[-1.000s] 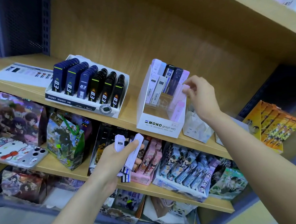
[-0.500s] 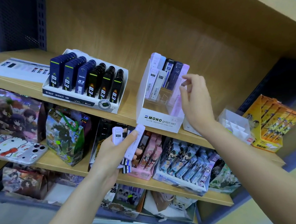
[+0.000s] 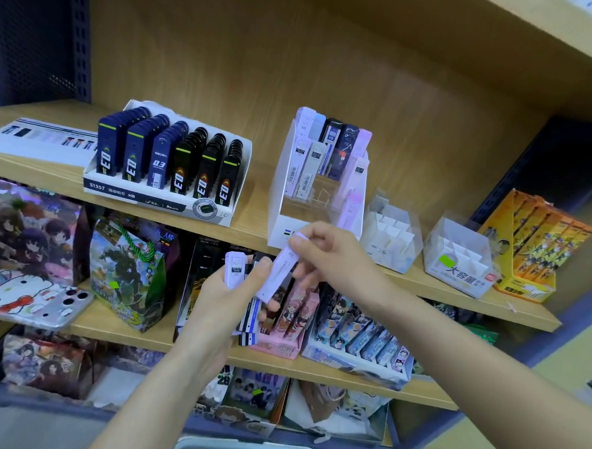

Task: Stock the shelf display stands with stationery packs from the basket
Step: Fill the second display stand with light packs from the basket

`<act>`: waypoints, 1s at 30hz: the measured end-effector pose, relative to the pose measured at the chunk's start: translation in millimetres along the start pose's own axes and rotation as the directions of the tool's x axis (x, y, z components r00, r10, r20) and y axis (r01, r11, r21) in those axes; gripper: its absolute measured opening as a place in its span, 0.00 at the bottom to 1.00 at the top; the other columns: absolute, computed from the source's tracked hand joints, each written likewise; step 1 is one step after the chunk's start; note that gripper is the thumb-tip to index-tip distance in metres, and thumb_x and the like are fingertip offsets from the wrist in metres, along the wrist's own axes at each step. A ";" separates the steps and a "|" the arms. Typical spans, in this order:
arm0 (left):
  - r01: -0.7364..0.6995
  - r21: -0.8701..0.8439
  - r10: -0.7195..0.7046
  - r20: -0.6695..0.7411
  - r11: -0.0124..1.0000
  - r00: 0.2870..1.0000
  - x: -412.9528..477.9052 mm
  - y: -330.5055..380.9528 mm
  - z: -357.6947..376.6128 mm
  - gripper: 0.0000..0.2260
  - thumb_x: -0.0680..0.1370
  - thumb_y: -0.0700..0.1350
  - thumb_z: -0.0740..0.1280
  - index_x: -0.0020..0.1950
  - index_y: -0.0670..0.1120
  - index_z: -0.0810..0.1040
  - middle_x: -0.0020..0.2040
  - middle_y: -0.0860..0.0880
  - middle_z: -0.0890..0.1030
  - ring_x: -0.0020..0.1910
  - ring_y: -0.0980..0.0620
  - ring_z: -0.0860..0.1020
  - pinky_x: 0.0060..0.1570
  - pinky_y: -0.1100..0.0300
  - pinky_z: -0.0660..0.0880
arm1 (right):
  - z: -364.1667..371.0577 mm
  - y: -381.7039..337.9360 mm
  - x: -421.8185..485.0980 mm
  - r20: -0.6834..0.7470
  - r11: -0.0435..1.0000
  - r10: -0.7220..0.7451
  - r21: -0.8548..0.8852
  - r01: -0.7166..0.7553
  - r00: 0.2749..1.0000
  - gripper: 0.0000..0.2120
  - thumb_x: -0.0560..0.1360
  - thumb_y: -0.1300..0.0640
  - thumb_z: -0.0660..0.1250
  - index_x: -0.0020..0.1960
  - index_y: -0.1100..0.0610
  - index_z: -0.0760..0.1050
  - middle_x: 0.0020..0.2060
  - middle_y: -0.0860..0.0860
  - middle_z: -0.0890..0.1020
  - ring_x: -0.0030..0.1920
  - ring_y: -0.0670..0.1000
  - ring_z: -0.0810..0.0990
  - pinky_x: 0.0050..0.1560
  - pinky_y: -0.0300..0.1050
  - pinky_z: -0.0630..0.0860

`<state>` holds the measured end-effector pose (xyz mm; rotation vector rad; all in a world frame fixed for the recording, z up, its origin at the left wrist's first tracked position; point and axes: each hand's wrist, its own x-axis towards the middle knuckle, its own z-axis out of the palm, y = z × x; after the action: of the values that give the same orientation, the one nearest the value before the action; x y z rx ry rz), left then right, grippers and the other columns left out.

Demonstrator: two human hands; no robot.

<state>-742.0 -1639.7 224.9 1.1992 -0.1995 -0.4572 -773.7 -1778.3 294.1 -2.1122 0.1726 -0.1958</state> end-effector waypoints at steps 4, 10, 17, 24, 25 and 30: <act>0.013 -0.001 -0.013 -0.002 1.000 1.000 -0.5 -0.7 -0.6 0.16 0.75 0.52 0.66 0.53 0.41 0.77 0.25 0.50 0.75 0.23 0.55 0.70 0.24 0.66 0.68 | -15.4 -9.2 3.4 -0.196 0.982 -0.143 0.096 0.164 0.970 0.03 0.78 0.61 0.64 0.46 0.59 0.74 0.35 0.53 0.79 0.32 0.46 0.80 0.37 0.38 0.79; 0.070 0.016 -0.069 -0.058 0.997 0.996 5.3 -2.6 -3.4 0.12 0.79 0.49 0.64 0.48 0.40 0.77 0.24 0.48 0.70 0.22 0.53 0.66 0.32 0.58 0.65 | -35.1 -31.5 32.0 -0.469 0.926 -0.361 -0.075 0.371 0.806 0.08 0.78 0.66 0.62 0.45 0.54 0.73 0.39 0.49 0.80 0.38 0.46 0.82 0.43 0.38 0.80; 0.112 0.016 -0.111 -0.056 0.994 0.992 8.8 -6.7 -4.9 0.10 0.80 0.46 0.62 0.51 0.41 0.78 0.24 0.49 0.72 0.22 0.55 0.69 0.28 0.62 0.68 | -39.0 -43.4 69.0 -0.475 0.899 -0.438 -0.237 0.369 0.763 0.05 0.78 0.65 0.61 0.48 0.58 0.74 0.34 0.45 0.78 0.38 0.47 0.82 0.46 0.41 0.80; 0.120 -0.079 -0.124 -0.049 0.990 0.991 12.4 -7.1 -8.2 0.09 0.80 0.42 0.61 0.52 0.38 0.78 0.25 0.48 0.74 0.23 0.54 0.71 0.28 0.61 0.69 | -43.7 -48.0 91.7 -0.338 0.875 -0.419 -0.400 0.274 0.843 0.06 0.75 0.64 0.66 0.51 0.59 0.79 0.39 0.52 0.78 0.40 0.48 0.79 0.42 0.35 0.78; 0.112 -0.095 -0.117 -0.049 0.989 0.992 12.5 -6.8 -8.4 0.09 0.80 0.42 0.61 0.53 0.38 0.78 0.26 0.47 0.74 0.24 0.54 0.71 0.28 0.61 0.69 | -43.0 -46.5 94.4 -0.333 0.875 -0.404 -0.412 0.253 0.852 0.07 0.74 0.64 0.68 0.52 0.59 0.80 0.39 0.50 0.78 0.41 0.49 0.79 0.43 0.34 0.77; 0.023 -0.165 -0.027 -0.022 0.986 0.999 7.8 -0.8 -6.5 0.09 0.80 0.45 0.63 0.53 0.41 0.78 0.35 0.48 0.83 0.27 0.55 0.75 0.29 0.63 0.73 | -35.3 -37.0 99.1 -0.388 0.893 -0.401 -0.368 0.259 0.830 0.08 0.73 0.64 0.70 0.45 0.54 0.73 0.38 0.50 0.77 0.37 0.50 0.77 0.45 0.41 0.78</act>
<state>-732.7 -1637.9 221.1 1.0455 -0.1236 -0.4722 -682.5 -1808.4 351.0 -2.3579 0.1089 -0.9381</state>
